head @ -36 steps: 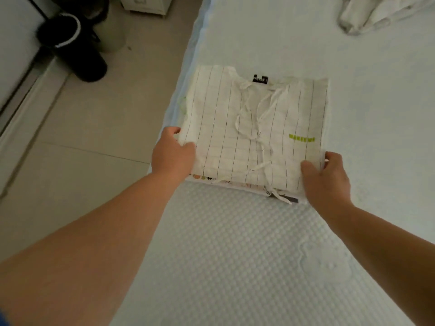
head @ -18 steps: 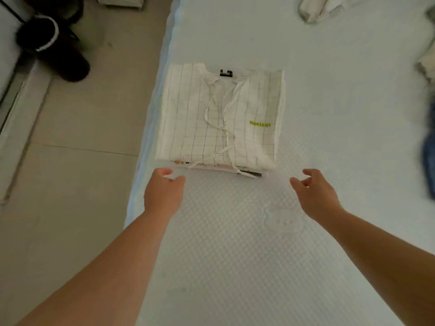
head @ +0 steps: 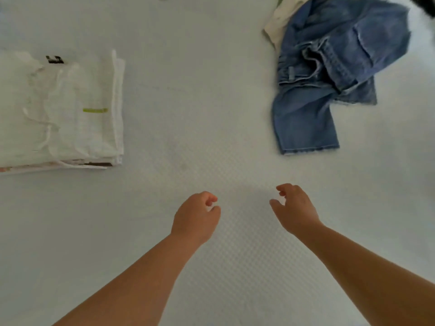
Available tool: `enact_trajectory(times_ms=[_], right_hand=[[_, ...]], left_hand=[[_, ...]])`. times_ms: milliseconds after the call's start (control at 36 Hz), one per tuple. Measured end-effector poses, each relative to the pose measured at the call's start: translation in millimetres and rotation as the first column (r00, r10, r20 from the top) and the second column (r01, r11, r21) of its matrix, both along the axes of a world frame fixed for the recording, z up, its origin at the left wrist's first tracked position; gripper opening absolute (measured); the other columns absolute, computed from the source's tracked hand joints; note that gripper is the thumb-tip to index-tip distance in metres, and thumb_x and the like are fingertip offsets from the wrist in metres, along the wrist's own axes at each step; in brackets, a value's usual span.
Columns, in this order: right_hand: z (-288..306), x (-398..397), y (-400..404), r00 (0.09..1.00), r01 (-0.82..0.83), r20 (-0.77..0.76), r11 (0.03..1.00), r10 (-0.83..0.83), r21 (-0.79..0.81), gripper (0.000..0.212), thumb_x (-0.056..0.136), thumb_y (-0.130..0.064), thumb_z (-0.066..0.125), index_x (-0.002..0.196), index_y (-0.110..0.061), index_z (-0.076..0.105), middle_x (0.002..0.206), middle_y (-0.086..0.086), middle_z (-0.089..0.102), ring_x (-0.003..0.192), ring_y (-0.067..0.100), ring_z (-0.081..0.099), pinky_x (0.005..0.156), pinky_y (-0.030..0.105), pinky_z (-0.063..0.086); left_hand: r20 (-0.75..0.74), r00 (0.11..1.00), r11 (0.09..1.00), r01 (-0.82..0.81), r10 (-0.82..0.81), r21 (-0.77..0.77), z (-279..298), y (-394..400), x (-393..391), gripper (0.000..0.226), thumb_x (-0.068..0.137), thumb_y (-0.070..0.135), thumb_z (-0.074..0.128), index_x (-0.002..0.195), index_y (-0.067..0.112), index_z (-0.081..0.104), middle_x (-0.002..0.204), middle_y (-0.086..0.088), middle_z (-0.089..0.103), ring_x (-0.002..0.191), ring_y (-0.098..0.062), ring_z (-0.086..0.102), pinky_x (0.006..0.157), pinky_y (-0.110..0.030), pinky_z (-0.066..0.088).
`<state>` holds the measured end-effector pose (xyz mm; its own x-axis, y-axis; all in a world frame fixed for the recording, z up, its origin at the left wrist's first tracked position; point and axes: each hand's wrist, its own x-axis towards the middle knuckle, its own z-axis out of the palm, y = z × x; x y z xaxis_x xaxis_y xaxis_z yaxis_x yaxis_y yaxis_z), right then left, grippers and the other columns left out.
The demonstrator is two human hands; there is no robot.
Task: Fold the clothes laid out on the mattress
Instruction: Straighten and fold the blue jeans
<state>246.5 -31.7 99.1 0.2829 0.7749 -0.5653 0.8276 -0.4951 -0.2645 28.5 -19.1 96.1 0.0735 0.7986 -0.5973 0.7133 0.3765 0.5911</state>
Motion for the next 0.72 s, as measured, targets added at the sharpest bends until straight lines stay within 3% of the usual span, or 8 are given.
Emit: enact_trajectory(times_ms=[83,167,250,333,389,528,611,722], right_hand=[[-5.9,48.9,11.5,1.0,-0.012,0.018,1.0,0.012,0.025,0.048,0.091,-0.035,0.054,0.135,-0.021,0.041,0.137,0.0,0.043,0.124,0.018,0.042,0.101,0.032,0.037],[-14.0,92.6,39.3,0.995,-0.09,0.063,0.99,0.083,0.108,0.056,0.089,-0.04,0.056,0.138,-0.021,0.036,0.143,0.0,0.035,0.131,0.019,0.032,0.105,0.033,0.032],[-27.9,124.6,78.6,0.973,-0.22,0.118,0.957,0.2,0.191,0.074,0.084,-0.042,0.062,0.145,-0.022,0.024,0.152,0.0,0.019,0.14,0.021,0.015,0.112,0.036,0.019],[-49.3,139.1,113.9,0.933,-0.344,0.144,0.934,0.329,0.099,0.089,0.082,-0.043,0.064,0.149,-0.03,0.007,0.158,-0.004,-0.003,0.144,0.018,-0.006,0.115,0.039,0.005],[-65.4,142.1,124.7,0.932,-0.35,0.132,0.934,0.339,0.067,0.084,0.083,-0.045,0.062,0.149,-0.034,0.01,0.158,-0.002,0.002,0.144,0.02,-0.003,0.115,0.039,0.006],[-78.9,140.2,124.8,0.978,-0.21,0.073,0.929,0.197,0.303,0.045,0.092,-0.029,0.05,0.137,-0.03,0.045,0.147,0.003,0.037,0.135,0.023,0.03,0.109,0.035,0.023],[-65.1,135.3,122.0,0.988,-0.152,0.022,0.929,0.154,0.337,0.032,0.093,-0.022,0.046,0.122,-0.023,0.057,0.122,0.005,0.056,0.114,0.026,0.05,0.083,0.031,0.036],[-36.3,104.2,84.3,0.982,-0.047,-0.155,0.931,0.11,0.363,0.025,0.098,-0.037,0.036,0.084,-0.02,0.049,0.078,-0.003,0.054,0.074,0.02,0.055,0.061,0.028,0.035]], left_hand=[[-0.075,0.997,0.995,0.041,-0.034,0.093,-14.0,15.5,51.1,0.034,0.088,0.026,0.057,0.122,0.02,0.057,0.127,0.0,0.054,0.119,-0.017,0.048,0.094,-0.024,0.035],[-0.201,0.975,0.985,0.124,-0.098,0.118,-31.9,34.5,87.9,0.054,0.09,0.029,0.054,0.14,0.02,0.04,0.154,-0.006,0.024,0.143,-0.019,0.015,0.112,-0.03,0.018],[-0.349,0.904,0.965,0.262,-0.245,-0.001,-53.1,39.5,106.5,0.069,0.09,0.039,0.049,0.149,0.026,0.016,0.158,-0.008,-0.005,0.145,-0.023,-0.006,0.115,-0.035,0.007],[-0.453,0.836,0.945,0.325,-0.309,-0.046,-69.5,34.9,111.1,0.076,0.09,0.049,0.043,0.15,0.03,0.001,0.157,-0.008,-0.015,0.144,-0.024,-0.012,0.115,-0.038,0.001],[-0.463,0.821,0.939,0.335,-0.333,-0.082,-76.4,35.0,110.4,0.077,0.09,0.053,0.042,0.149,0.031,-0.003,0.156,-0.006,-0.018,0.144,-0.023,-0.014,0.115,-0.037,-0.001],[-0.439,0.801,0.914,0.361,-0.406,-0.186,-79.0,46.2,104.9,0.08,0.089,0.057,0.042,0.149,0.033,-0.005,0.156,-0.004,-0.019,0.144,-0.021,-0.015,0.115,-0.037,0.0],[-0.372,0.826,0.901,0.345,-0.424,-0.262,-69.0,57.0,106.3,0.084,0.087,0.05,0.051,0.149,0.03,-0.001,0.156,-0.005,-0.018,0.144,-0.021,-0.015,0.116,-0.038,0.001],[-0.155,0.979,0.956,0.086,-0.134,-0.282,-38.4,75.9,115.1,0.066,0.087,0.022,0.06,0.146,0.019,0.029,0.158,-0.006,0.005,0.144,-0.018,0.009,0.114,-0.032,0.017]])
